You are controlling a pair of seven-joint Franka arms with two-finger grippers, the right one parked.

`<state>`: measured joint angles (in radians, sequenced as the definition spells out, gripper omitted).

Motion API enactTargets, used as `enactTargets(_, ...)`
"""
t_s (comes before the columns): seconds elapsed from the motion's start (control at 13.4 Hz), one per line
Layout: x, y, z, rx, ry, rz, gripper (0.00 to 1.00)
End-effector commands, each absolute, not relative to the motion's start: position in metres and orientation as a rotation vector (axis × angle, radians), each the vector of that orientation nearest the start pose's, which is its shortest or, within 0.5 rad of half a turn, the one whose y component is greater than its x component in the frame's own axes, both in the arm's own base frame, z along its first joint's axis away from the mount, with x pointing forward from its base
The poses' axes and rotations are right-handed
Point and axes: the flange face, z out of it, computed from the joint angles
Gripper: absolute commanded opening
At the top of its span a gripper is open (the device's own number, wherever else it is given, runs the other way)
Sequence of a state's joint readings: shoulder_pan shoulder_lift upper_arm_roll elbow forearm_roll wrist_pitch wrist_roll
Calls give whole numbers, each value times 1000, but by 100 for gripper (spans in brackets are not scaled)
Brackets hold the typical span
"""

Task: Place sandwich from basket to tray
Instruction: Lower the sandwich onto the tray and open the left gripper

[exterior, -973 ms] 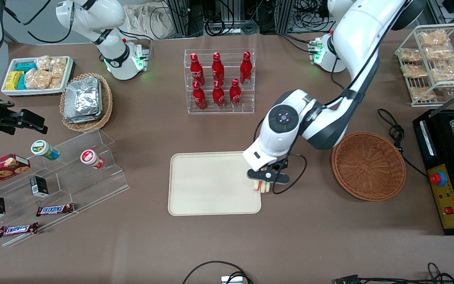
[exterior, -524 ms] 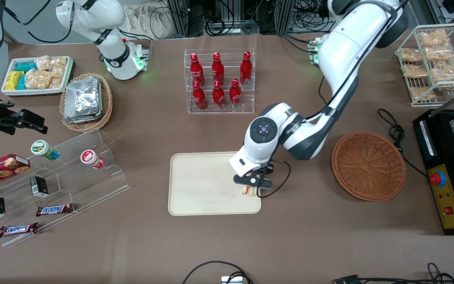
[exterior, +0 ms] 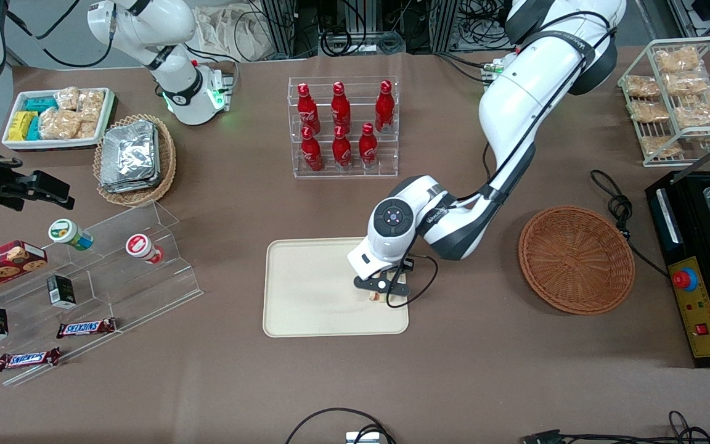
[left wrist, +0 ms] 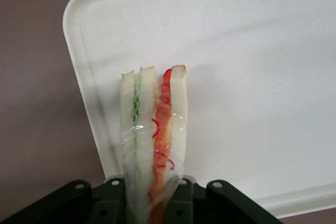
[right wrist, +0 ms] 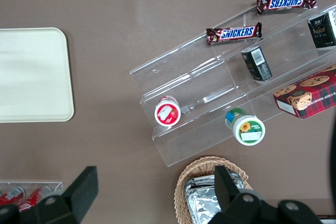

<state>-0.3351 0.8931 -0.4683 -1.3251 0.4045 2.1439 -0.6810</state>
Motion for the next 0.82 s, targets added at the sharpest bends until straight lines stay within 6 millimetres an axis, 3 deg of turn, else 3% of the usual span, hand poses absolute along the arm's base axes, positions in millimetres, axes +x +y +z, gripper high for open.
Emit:
enactTargets(0.0, 588, -475, 229, -3155, 242, -79, 2)
enactTargets(0.37, 585, -478, 214, -3133, 215, -97, 5)
enactTargets(0.67, 585, -480, 212, -3155, 118, -113, 53)
enactTargets(0.75, 585, -480, 213, -3158, 79, -115, 61)
